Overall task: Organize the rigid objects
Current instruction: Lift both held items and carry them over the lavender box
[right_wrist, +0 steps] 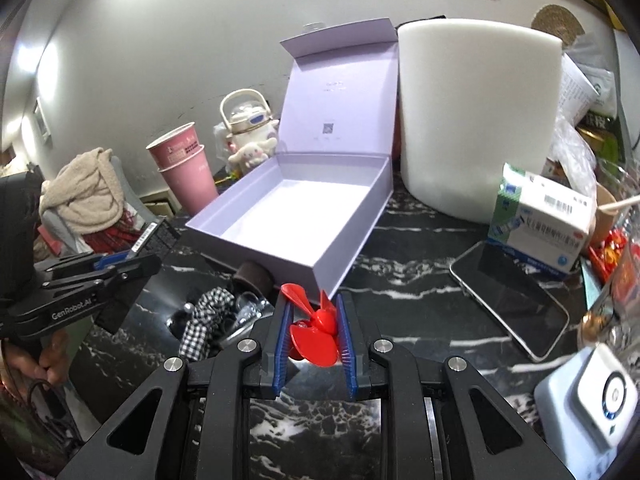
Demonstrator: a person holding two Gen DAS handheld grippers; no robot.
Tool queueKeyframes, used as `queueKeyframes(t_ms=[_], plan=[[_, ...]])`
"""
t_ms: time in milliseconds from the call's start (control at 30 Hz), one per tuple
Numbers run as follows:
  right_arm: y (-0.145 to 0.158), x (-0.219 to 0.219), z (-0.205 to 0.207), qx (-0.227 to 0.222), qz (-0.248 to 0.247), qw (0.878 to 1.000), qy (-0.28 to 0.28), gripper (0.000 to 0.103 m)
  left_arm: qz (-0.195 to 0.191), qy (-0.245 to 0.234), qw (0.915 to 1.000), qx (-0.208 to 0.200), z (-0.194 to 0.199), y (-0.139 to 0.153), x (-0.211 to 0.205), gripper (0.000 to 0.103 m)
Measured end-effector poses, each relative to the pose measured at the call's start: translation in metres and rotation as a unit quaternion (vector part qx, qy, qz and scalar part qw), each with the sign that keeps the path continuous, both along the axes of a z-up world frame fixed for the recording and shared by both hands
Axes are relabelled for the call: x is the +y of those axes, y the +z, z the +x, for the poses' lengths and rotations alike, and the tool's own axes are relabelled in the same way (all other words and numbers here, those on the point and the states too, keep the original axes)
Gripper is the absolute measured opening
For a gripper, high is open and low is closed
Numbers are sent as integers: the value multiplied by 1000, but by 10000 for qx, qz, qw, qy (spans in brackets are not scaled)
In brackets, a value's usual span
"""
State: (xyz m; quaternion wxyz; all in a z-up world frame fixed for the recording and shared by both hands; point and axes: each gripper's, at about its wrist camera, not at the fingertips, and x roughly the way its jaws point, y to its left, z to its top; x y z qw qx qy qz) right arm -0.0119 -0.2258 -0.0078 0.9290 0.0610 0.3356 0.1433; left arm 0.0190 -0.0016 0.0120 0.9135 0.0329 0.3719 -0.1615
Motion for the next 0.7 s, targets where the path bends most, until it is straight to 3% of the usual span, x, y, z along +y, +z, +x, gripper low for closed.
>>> queueKeyframes(t_ms=[700], plan=[[41,15,65,-368,-168,9982,452,22,-47,-146,9997,-164,70,22,-18,18]])
